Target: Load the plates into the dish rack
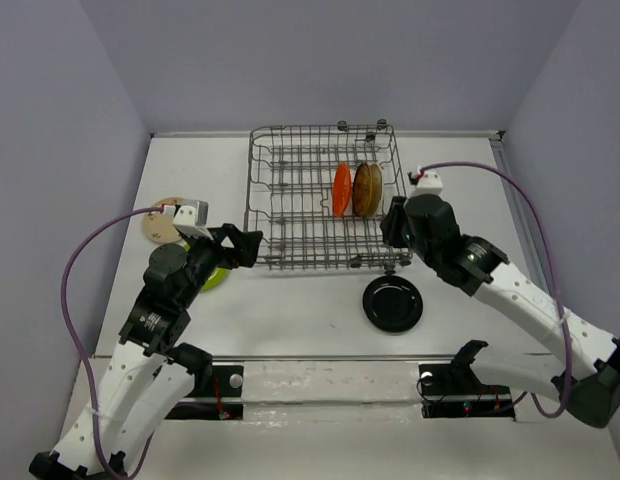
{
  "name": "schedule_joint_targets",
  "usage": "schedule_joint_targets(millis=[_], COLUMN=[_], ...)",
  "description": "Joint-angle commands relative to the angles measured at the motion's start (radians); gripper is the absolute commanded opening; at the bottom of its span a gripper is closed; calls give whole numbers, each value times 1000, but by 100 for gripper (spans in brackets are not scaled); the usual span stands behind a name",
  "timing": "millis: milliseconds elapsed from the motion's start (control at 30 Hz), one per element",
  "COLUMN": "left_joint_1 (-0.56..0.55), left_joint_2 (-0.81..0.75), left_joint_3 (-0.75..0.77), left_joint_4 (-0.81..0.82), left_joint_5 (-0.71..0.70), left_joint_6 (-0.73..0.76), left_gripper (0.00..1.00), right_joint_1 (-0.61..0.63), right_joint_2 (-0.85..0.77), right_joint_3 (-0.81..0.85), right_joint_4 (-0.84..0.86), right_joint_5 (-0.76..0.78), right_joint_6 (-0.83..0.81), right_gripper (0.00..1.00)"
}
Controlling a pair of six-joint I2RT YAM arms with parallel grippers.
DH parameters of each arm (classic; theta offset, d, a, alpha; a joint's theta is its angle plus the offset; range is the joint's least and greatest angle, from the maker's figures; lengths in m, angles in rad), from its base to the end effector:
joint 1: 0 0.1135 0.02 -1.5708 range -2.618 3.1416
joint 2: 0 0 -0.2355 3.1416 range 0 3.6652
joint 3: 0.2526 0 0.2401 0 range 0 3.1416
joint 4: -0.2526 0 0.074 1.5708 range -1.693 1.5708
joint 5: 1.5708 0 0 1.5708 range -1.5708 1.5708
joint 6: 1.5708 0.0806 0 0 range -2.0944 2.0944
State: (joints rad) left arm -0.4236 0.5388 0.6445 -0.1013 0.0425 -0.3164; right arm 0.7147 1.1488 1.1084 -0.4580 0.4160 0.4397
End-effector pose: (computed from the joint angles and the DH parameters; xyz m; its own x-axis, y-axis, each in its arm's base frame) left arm 0.1784 -0.0842 0.3192 -0.1360 -0.2797 -0.9504 0.4284 0.8484 -0.3110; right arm 0.2389 0.1642 0.3083 -0.4678 0.1096 -0.8770 -0.1462 0.9690 0.1991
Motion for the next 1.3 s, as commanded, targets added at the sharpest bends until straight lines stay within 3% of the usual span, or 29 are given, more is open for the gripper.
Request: schedule_joint_targets(millis=[0, 100, 233, 467, 700, 1267], left_joint_1=[14, 23, 31, 26, -1, -56], left_joint_2=[-2, -10, -17, -37, -68, -111], left_joint_3=[29, 29, 30, 30, 34, 40], left_joint_4=[57, 58, 58, 57, 49, 34], left_joint_5=[42, 40, 45, 48, 31, -12], left_joint_6=[4, 5, 7, 10, 13, 17], left_gripper=[99, 99, 99, 99, 99, 99], right_joint_1=[5, 5, 5, 5, -14, -23], right_joint_2=[-171, -227, -216, -237, -199, -96], right_joint_3=[-198, -304, -426, -518, -568, -575], right_joint_4=[-69, -198, -222, -280, -321, -346], right_joint_5=[-52, -74, -118, 35, 23, -54], right_joint_6=[149, 267, 418, 635, 752, 837], right_gripper=[34, 47, 65, 65, 62, 61])
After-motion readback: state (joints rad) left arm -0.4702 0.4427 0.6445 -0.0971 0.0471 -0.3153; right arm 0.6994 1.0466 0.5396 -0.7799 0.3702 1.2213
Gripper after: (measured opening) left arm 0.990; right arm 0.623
